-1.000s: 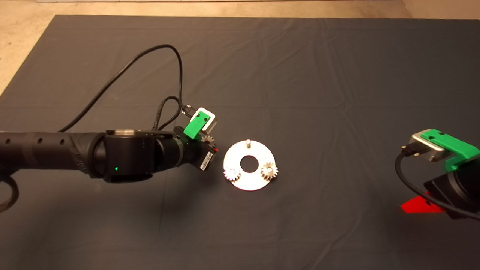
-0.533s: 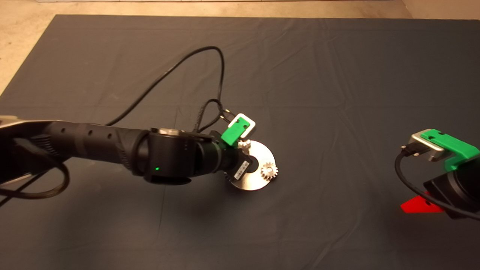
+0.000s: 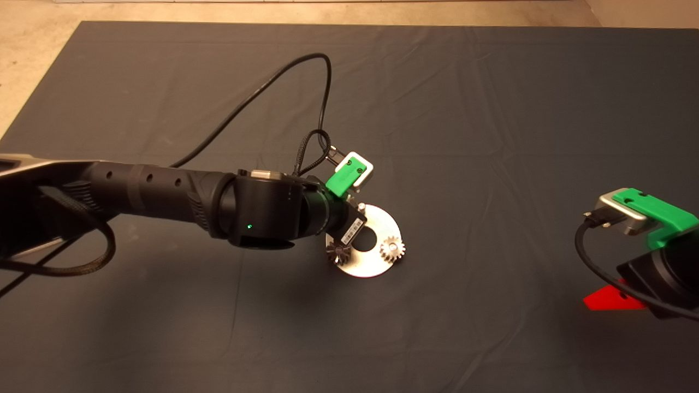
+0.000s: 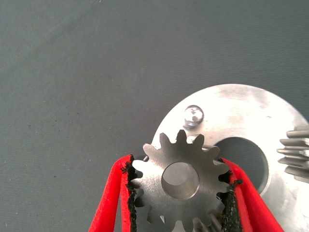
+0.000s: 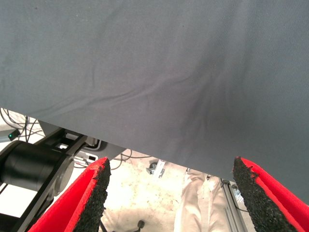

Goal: Install three planetary gears onto the carrier pins

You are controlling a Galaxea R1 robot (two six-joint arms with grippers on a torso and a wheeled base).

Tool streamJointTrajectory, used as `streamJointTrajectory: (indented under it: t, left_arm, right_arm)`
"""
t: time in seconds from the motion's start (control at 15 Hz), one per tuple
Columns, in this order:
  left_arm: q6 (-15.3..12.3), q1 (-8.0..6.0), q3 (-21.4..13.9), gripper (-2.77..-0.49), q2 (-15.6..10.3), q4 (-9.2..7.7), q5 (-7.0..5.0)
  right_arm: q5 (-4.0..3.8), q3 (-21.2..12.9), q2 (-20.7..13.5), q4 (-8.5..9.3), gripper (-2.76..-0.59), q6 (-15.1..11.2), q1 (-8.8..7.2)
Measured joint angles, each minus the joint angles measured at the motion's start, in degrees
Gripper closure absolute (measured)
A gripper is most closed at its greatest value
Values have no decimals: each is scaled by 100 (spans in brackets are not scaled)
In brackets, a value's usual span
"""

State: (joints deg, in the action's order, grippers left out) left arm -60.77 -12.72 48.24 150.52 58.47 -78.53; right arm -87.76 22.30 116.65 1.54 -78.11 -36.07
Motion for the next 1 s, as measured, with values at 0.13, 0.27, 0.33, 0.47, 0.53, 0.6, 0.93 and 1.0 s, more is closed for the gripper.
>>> streamJointTrajectory:
  t: [0.13,0.27,0.33,0.47,0.53,0.6,0.93,1.0]
  left_arm:
    - [0,2,127,-78,43,-1,6]
    - [2,2,208,-77,108,-21,9]
    - [5,2,247,-77,152,-23,12]
    - [5,2,300,-77,157,-32,22]
    - [29,2,305,-77,155,-34,22]
    - [52,2,306,-77,152,-37,11]
    - [68,2,316,-77,169,-41,25]
    - [68,2,322,-77,188,-41,30]
  right_arm:
    - [-2,0,2,0,-187,0,0]
    - [1,0,0,0,-187,0,0]
    - [1,0,0,0,-187,0,0]
    - [0,0,-1,0,-187,0,0]
    - [0,0,-1,0,-187,0,0]
    - [0,0,-1,0,-187,0,0]
    - [-2,5,-84,0,-187,0,2]
    - [-2,5,-85,0,-187,0,0]
